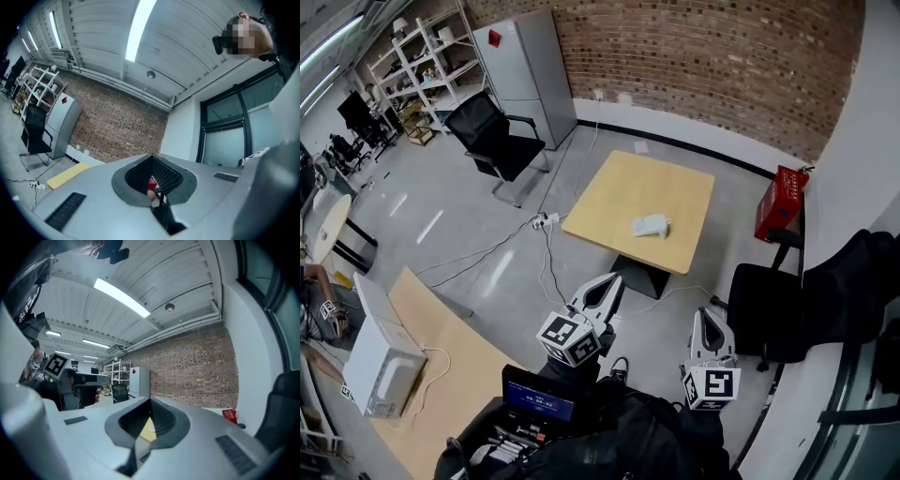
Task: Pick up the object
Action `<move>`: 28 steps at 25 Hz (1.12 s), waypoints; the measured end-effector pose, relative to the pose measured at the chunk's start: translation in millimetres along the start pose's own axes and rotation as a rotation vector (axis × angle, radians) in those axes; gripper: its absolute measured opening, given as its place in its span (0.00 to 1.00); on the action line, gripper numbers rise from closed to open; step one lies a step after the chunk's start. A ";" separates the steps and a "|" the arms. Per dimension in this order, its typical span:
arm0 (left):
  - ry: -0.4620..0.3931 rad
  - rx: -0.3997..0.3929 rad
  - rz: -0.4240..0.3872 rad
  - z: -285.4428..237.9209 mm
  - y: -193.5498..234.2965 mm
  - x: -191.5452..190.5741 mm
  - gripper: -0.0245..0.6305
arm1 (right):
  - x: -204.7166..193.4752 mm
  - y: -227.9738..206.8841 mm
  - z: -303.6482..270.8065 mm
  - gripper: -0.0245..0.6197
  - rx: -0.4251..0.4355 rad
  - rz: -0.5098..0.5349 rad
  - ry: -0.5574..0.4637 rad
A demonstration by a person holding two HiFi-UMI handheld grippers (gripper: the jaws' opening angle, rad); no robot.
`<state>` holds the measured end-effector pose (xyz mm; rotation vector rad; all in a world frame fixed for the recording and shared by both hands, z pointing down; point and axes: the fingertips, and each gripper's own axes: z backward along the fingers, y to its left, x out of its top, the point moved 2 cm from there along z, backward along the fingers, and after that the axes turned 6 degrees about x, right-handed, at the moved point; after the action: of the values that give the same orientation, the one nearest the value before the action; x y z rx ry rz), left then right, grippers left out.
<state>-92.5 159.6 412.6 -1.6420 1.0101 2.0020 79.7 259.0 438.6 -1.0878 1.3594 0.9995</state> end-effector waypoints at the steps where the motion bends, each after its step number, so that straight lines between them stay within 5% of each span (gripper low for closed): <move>1: 0.001 0.005 0.002 -3.8 8.4 1.3 0.04 | -0.3 0.2 -9.6 0.04 0.004 -0.001 0.004; 28: 0.050 -0.015 0.048 -73.6 141.5 3.4 0.04 | -4.8 23.3 -168.1 0.04 0.027 0.038 0.102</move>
<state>-137.2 10.2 446.3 -1.6988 1.0641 2.0137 18.5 101.5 455.0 -1.1091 1.4761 0.9618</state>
